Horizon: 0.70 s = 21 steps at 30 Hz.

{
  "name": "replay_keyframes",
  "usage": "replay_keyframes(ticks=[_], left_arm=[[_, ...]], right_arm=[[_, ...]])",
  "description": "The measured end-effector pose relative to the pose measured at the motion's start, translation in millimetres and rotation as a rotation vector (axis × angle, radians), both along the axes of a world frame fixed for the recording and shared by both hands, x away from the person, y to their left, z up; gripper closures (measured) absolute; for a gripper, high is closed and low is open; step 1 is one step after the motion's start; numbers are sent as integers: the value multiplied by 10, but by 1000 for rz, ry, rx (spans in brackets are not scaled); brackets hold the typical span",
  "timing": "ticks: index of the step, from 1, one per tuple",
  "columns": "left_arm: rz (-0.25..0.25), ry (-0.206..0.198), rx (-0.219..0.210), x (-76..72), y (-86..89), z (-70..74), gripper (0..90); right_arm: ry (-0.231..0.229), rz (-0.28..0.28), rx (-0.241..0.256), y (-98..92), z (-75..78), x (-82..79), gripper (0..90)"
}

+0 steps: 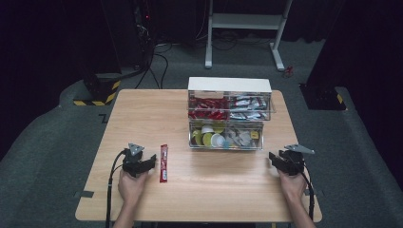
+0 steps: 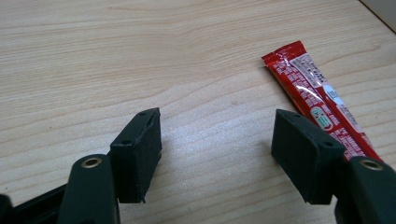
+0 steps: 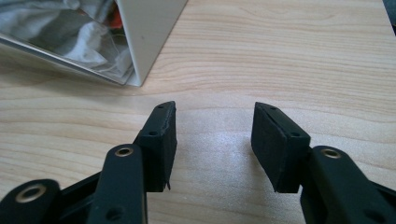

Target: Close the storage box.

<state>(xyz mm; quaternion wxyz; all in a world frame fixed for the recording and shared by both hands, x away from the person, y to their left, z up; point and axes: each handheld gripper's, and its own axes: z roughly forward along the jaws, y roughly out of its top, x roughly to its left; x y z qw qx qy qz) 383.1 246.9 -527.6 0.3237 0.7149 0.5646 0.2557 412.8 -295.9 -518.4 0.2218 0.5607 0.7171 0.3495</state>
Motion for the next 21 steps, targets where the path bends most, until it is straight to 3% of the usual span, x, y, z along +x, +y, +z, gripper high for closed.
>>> replay_keyframes(ticks=[12, 16, 21], left_arm=[[0, 0, 0, 0, 0, 0, 336], [0, 0, 0, 0, 0, 0, 335], [-1, 1, 0, -1, 0, 0, 335]], right_arm=[[7, -10, -49, 12, -29, 26, 457], [2, -8, -86, 33, -33, 28, 433], [6, -19, -88, 39, -33, 21, 415]])
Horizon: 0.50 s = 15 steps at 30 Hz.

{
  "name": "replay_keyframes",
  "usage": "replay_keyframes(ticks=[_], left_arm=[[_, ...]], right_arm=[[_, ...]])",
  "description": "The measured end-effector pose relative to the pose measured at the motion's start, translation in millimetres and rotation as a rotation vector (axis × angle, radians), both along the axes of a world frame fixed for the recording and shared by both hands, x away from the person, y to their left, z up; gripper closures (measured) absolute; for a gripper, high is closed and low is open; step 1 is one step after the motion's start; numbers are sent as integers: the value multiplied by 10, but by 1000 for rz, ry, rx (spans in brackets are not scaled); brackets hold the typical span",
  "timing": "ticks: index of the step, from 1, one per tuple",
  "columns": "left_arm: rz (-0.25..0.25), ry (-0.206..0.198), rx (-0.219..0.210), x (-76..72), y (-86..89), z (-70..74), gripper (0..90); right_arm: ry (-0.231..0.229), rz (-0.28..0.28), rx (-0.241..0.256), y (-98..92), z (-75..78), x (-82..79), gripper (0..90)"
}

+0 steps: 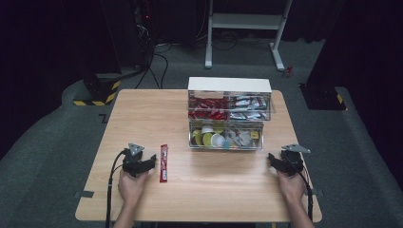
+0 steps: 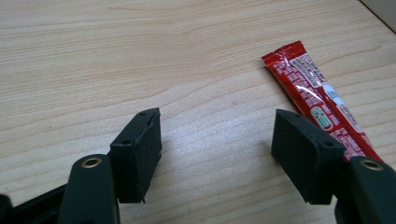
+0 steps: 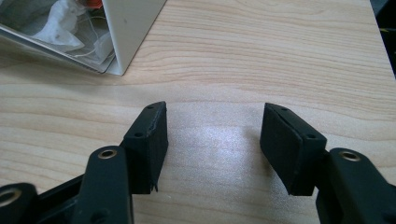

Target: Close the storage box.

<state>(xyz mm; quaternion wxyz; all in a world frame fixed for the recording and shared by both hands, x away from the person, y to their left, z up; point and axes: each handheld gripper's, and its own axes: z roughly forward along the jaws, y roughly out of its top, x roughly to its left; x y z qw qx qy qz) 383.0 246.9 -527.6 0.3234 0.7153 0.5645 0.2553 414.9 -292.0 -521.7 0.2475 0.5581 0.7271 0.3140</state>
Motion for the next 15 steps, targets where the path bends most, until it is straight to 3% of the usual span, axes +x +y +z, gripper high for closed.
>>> replay_keyframes(ticks=[15], left_arm=[[-3, -1, 0, 2, -4, -2, 327]], right_arm=[[0, -3, 2, 2, -1, -2, 414]])
